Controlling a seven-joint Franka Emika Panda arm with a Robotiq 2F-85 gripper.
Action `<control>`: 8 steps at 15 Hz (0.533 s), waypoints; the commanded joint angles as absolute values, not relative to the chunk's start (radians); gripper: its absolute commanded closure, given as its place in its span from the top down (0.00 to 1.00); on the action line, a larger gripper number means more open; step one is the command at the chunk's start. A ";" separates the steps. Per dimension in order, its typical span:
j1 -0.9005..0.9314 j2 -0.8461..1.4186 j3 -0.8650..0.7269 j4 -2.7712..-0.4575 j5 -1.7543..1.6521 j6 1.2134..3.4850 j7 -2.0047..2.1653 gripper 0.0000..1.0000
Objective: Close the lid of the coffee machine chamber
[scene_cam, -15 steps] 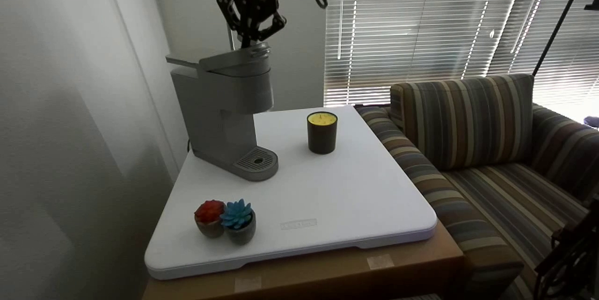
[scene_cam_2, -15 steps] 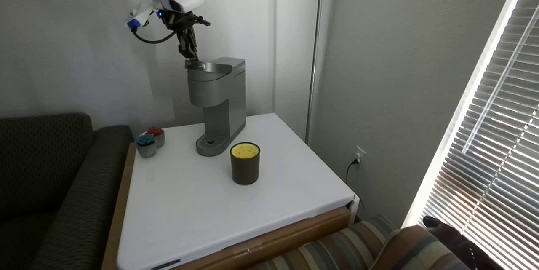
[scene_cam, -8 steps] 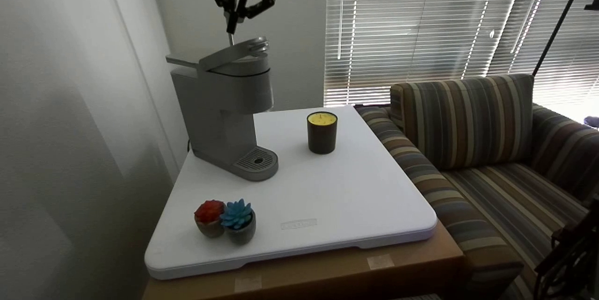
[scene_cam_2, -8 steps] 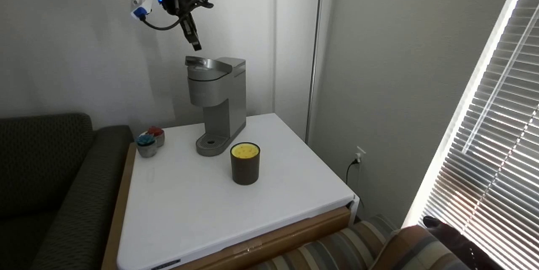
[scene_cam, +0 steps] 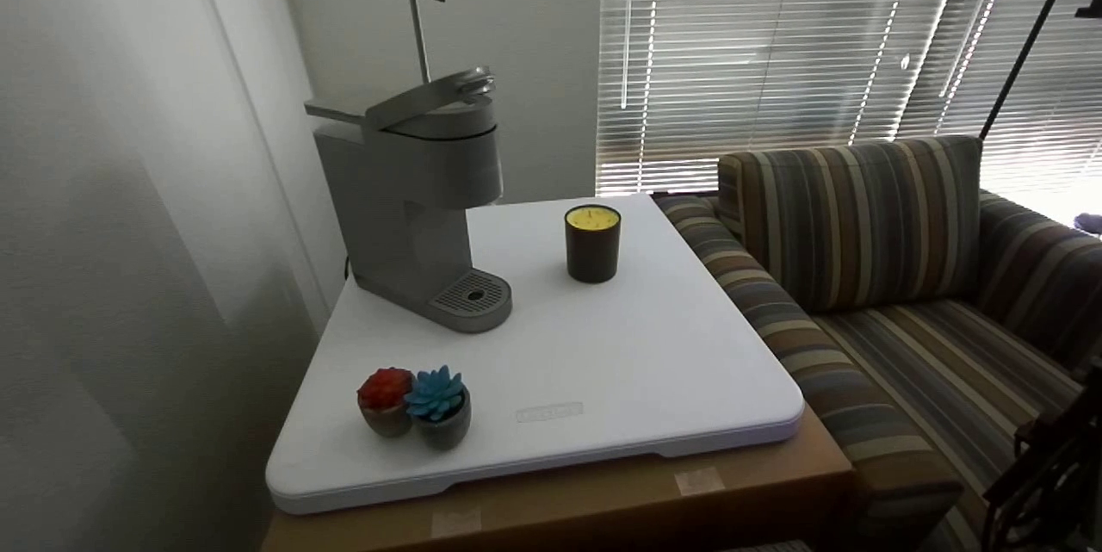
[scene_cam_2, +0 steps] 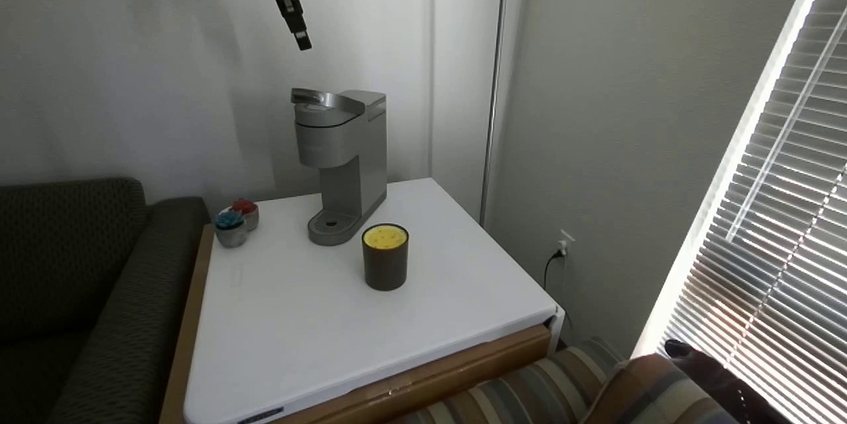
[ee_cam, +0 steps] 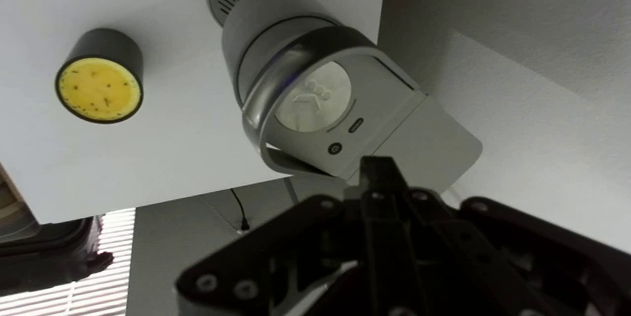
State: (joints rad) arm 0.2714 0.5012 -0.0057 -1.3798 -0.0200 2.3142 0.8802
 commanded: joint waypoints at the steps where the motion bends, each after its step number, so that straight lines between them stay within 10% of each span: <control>1: 0.271 0.459 -0.006 -1.370 -0.059 2.145 0.863 0.00; 8: 0.256 0.505 0.011 -1.392 -0.061 2.175 0.803 0.00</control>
State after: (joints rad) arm 0.2720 0.4798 -0.0005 -1.3716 -0.0598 2.1209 0.8398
